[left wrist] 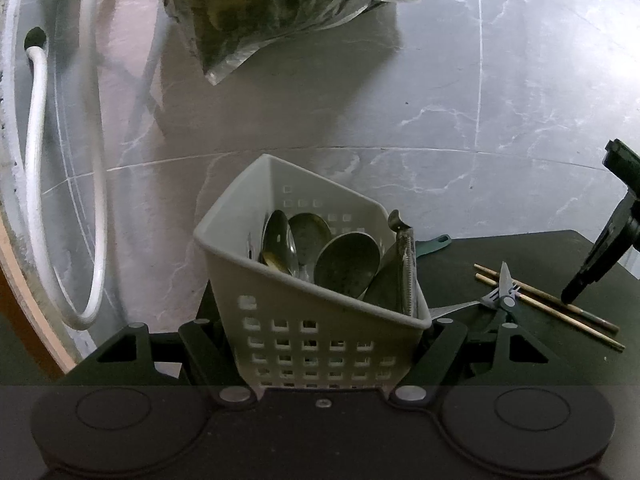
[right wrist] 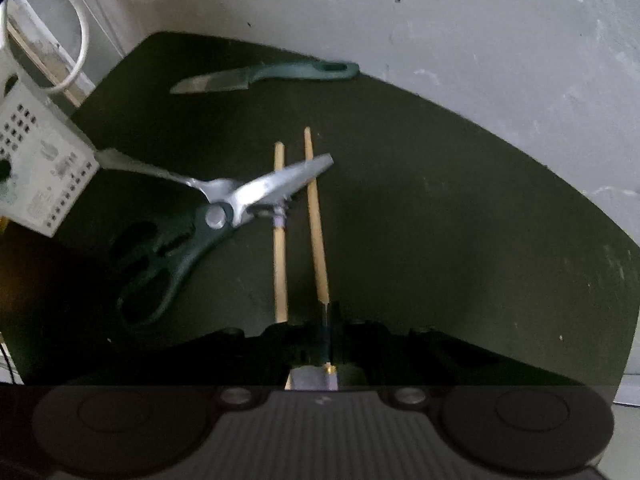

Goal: Organize utensils

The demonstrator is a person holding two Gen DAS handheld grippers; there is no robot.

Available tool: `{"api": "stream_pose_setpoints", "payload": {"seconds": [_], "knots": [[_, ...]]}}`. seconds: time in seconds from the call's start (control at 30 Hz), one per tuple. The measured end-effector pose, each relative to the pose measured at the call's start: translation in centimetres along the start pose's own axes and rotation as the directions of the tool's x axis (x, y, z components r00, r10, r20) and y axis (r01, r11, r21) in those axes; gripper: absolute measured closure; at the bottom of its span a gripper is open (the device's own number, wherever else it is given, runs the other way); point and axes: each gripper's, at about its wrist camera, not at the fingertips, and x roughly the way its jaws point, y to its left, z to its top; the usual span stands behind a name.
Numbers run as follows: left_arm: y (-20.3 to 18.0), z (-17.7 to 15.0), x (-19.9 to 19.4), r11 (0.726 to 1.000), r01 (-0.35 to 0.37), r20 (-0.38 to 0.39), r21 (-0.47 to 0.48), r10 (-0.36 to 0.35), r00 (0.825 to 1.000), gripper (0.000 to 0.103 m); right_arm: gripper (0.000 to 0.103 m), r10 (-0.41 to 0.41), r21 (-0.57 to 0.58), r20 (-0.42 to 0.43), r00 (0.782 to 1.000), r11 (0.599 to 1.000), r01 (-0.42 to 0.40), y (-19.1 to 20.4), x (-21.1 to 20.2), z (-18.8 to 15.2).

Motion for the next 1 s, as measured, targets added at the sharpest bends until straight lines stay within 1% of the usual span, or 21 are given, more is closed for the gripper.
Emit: {"api": "stream_pose_setpoints", "payload": {"seconds": [0.2,0.27,0.33,0.37,0.47,0.7,0.77,0.83,0.87,0.93,1.0], "knots": [[0.1,0.1,0.1,1.0,0.007,-0.002,0.006,-0.007,1.0,0.026,0.102,0.019,0.031,0.046,0.999,0.999,-0.02,0.1,-0.4,-0.6],[0.2,0.1,0.2,1.0,0.008,-0.002,0.006,-0.008,1.0,0.026,0.092,0.026,0.023,0.07,0.997,0.999,-0.028,0.5,-0.8,-0.6],[0.2,0.1,0.2,1.0,0.008,-0.001,0.006,-0.008,1.0,0.026,0.091,0.043,-0.008,0.077,0.996,0.999,-0.042,1.2,-1.0,-0.5],[0.2,0.1,0.2,1.0,0.008,-0.001,0.006,-0.008,1.0,0.026,0.09,0.05,-0.021,0.075,0.996,0.999,-0.049,1.6,-0.9,-0.4],[0.1,0.1,0.1,1.0,0.008,-0.002,0.006,-0.008,1.0,0.026,0.09,0.041,-0.052,0.065,0.997,0.998,-0.038,2.4,0.0,0.3],[0.1,0.0,0.0,1.0,0.01,-0.001,0.008,-0.01,1.0,0.026,0.089,0.013,-0.069,0.052,0.999,0.998,-0.009,3.0,0.9,1.1],[0.0,0.0,0.1,1.0,0.009,0.001,0.007,-0.009,1.0,0.026,0.085,0.003,-0.071,0.044,0.999,0.997,0.0,3.1,1.3,1.3],[0.0,0.0,0.0,1.0,0.01,0.0,0.007,-0.01,1.0,0.026,0.087,-0.013,-0.082,0.047,0.999,0.996,0.017,3.4,1.5,1.6],[0.1,0.0,0.0,1.0,0.01,0.0,0.007,-0.01,1.0,0.026,0.097,-0.029,-0.09,0.041,0.999,0.995,0.033,3.7,1.6,1.8],[0.1,0.0,0.0,1.0,0.011,0.0,0.008,-0.011,1.0,0.026,0.098,-0.028,-0.062,0.03,0.999,0.998,0.029,3.5,1.7,2.1],[0.1,0.0,0.0,1.0,0.012,0.0,0.007,-0.012,1.0,0.026,0.098,-0.013,-0.005,0.023,1.0,1.0,0.013,2.8,1.6,1.9]]}}
